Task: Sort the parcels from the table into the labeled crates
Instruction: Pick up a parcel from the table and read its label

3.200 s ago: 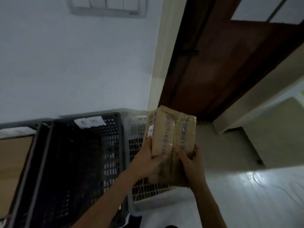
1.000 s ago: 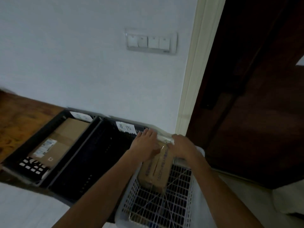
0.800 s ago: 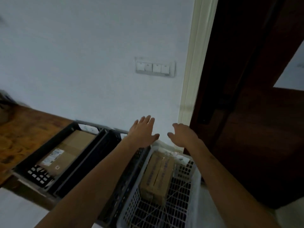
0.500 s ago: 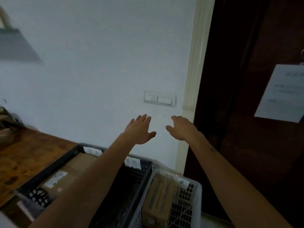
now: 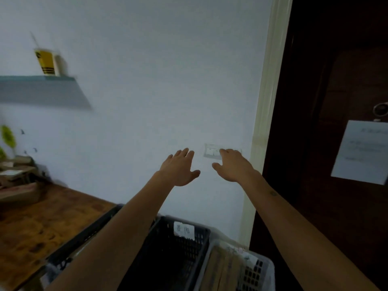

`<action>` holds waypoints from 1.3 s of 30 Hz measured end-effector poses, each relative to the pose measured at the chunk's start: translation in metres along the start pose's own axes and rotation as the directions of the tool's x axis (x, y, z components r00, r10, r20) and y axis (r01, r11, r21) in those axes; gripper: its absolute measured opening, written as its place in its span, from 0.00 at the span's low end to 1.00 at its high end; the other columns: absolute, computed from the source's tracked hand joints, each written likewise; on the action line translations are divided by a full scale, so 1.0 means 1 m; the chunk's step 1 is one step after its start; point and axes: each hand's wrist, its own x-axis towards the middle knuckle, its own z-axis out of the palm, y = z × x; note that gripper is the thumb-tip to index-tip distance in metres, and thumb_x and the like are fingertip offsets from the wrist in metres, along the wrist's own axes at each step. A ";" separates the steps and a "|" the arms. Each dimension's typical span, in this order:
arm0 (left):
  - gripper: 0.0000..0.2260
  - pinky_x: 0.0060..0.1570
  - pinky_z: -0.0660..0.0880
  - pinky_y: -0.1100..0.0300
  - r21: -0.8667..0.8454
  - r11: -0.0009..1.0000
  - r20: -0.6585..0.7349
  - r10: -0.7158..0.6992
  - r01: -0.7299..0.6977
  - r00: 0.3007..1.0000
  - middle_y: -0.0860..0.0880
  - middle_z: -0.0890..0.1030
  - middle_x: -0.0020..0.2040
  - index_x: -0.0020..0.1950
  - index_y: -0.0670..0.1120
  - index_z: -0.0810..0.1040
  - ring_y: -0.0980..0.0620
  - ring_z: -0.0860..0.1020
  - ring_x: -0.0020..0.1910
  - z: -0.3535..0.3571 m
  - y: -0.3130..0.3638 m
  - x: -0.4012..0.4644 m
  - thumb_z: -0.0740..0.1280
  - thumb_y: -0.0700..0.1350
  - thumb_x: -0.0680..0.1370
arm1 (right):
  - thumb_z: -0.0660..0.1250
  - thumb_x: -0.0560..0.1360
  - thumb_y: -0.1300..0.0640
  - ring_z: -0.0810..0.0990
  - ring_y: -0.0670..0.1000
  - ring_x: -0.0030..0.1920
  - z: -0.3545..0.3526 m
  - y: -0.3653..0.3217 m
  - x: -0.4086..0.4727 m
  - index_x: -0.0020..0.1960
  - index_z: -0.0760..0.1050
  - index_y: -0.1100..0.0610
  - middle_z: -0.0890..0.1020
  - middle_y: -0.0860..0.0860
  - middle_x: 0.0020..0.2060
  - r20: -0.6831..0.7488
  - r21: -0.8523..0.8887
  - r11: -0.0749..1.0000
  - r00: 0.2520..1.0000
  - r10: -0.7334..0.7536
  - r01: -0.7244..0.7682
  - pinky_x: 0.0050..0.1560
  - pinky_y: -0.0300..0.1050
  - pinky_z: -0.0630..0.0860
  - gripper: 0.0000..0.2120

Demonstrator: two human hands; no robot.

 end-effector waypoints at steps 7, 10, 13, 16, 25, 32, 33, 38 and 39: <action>0.34 0.77 0.55 0.47 0.041 0.992 -0.073 -0.120 0.123 0.990 0.45 0.55 0.82 0.81 0.43 0.53 0.46 0.55 0.80 -0.046 -0.042 -0.024 0.61 0.59 0.82 | 0.57 0.83 0.43 0.62 0.60 0.77 -0.018 -0.058 0.030 0.80 0.55 0.59 0.64 0.58 0.77 -0.007 0.028 0.990 0.990 -0.139 0.140 0.73 0.56 0.64 0.32; 0.34 0.78 0.55 0.47 0.059 0.973 -0.127 -0.215 0.224 0.968 0.45 0.55 0.82 0.81 0.44 0.53 0.46 0.55 0.80 -0.064 -0.079 -0.042 0.61 0.58 0.82 | 0.59 0.83 0.42 0.61 0.60 0.77 -0.014 -0.104 0.051 0.80 0.55 0.59 0.64 0.58 0.77 -0.029 0.108 0.965 0.971 -0.239 0.241 0.74 0.56 0.63 0.33; 0.35 0.78 0.54 0.46 0.105 0.935 -0.093 -0.331 0.340 0.939 0.45 0.53 0.82 0.82 0.44 0.52 0.46 0.54 0.80 -0.071 -0.123 -0.073 0.61 0.59 0.82 | 0.59 0.83 0.42 0.62 0.60 0.77 -0.003 -0.165 0.057 0.80 0.56 0.59 0.65 0.58 0.77 -0.010 0.153 0.916 0.928 -0.374 0.371 0.73 0.56 0.64 0.33; 0.35 0.77 0.55 0.47 0.129 0.885 -0.108 -0.436 0.447 0.894 0.45 0.53 0.82 0.82 0.45 0.52 0.46 0.55 0.80 -0.080 -0.170 -0.101 0.61 0.60 0.82 | 0.60 0.83 0.42 0.63 0.59 0.76 0.006 -0.230 0.063 0.80 0.57 0.59 0.65 0.58 0.77 -0.029 0.192 0.865 0.883 -0.468 0.464 0.73 0.56 0.64 0.33; 0.33 0.73 0.65 0.47 0.140 0.764 -0.187 -0.604 0.629 0.775 0.46 0.59 0.80 0.81 0.44 0.55 0.44 0.62 0.77 -0.119 -0.332 -0.186 0.63 0.57 0.81 | 0.60 0.82 0.42 0.64 0.60 0.75 0.030 -0.441 0.088 0.79 0.58 0.58 0.66 0.58 0.76 -0.030 0.192 0.732 0.749 -0.661 0.654 0.73 0.57 0.66 0.32; 0.31 0.70 0.68 0.49 0.124 0.714 -0.201 -0.662 0.689 0.722 0.47 0.63 0.78 0.79 0.47 0.59 0.45 0.66 0.74 -0.136 -0.498 -0.249 0.65 0.55 0.80 | 0.61 0.81 0.40 0.67 0.60 0.73 0.055 -0.613 0.114 0.77 0.61 0.58 0.68 0.58 0.74 -0.016 0.196 0.698 0.714 -0.700 0.689 0.70 0.57 0.69 0.32; 0.31 0.70 0.68 0.48 0.120 0.708 -0.207 -0.668 0.696 0.715 0.48 0.63 0.78 0.79 0.47 0.60 0.45 0.66 0.74 -0.140 -0.525 -0.257 0.65 0.56 0.80 | 0.61 0.82 0.42 0.67 0.60 0.72 0.058 -0.639 0.121 0.77 0.61 0.58 0.68 0.59 0.74 -0.023 0.201 0.693 0.711 -0.703 0.692 0.69 0.57 0.69 0.31; 0.31 0.72 0.65 0.49 0.111 0.693 -0.184 -0.690 0.712 0.700 0.47 0.62 0.78 0.80 0.47 0.58 0.45 0.64 0.75 -0.151 -0.631 -0.279 0.65 0.55 0.81 | 0.60 0.82 0.42 0.69 0.61 0.70 0.081 -0.748 0.156 0.75 0.63 0.58 0.70 0.59 0.71 -0.024 0.193 0.681 0.698 -0.716 0.706 0.67 0.57 0.71 0.28; 0.31 0.73 0.64 0.49 0.107 0.692 -0.180 -0.692 0.714 0.699 0.47 0.61 0.79 0.80 0.47 0.57 0.45 0.63 0.76 -0.151 -0.649 -0.281 0.65 0.54 0.81 | 0.60 0.82 0.42 0.69 0.61 0.69 0.088 -0.767 0.163 0.75 0.63 0.58 0.71 0.59 0.71 -0.019 0.188 0.679 0.694 -0.720 0.710 0.66 0.57 0.71 0.28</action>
